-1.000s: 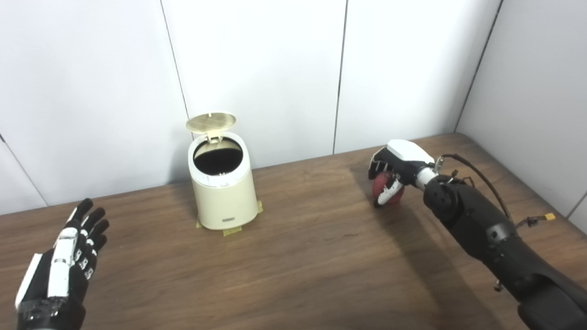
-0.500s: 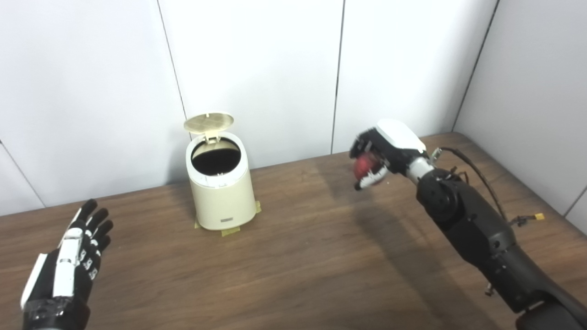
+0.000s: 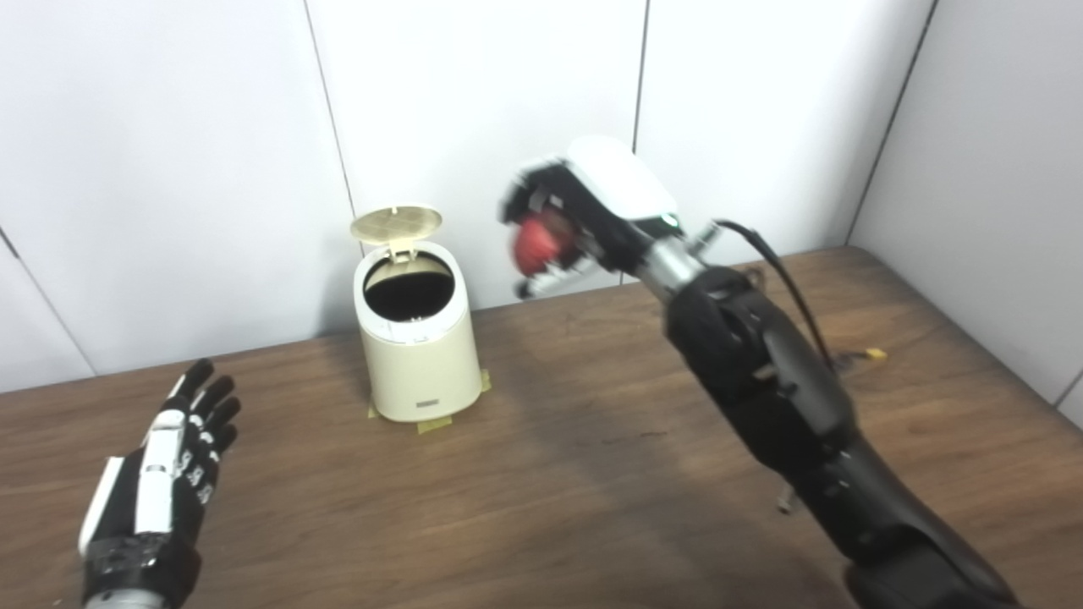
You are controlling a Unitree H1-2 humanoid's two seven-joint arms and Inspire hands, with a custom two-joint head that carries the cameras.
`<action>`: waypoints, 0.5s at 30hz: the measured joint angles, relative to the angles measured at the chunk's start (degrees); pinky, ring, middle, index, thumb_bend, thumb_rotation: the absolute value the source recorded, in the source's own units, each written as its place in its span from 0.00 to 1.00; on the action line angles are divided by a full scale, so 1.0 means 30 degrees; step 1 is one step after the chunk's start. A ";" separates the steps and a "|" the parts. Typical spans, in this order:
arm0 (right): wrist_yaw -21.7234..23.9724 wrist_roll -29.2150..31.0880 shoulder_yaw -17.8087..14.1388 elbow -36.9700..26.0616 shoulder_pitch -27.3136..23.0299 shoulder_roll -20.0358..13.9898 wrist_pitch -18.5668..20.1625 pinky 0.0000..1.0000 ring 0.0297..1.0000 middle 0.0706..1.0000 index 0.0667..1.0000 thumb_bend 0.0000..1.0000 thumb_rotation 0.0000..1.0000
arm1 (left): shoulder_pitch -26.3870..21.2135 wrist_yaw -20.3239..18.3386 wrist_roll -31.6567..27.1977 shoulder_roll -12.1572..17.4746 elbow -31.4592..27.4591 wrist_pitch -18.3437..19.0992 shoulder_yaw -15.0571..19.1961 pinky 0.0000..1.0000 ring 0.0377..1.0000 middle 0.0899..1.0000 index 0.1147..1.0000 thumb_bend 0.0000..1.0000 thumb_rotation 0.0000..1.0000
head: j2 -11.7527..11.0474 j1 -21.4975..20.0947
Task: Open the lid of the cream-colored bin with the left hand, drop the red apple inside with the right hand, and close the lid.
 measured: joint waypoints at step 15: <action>-0.0320 0.0215 0.1046 0.3096 -0.1861 0.2774 -0.2169 0.35 0.38 0.47 0.48 0.50 0.00 | 0.0271 0.0200 0.1709 -0.1397 0.0185 0.0000 -0.0528 0.87 0.87 0.87 0.90 0.30 1.00 | -0.0264 0.2201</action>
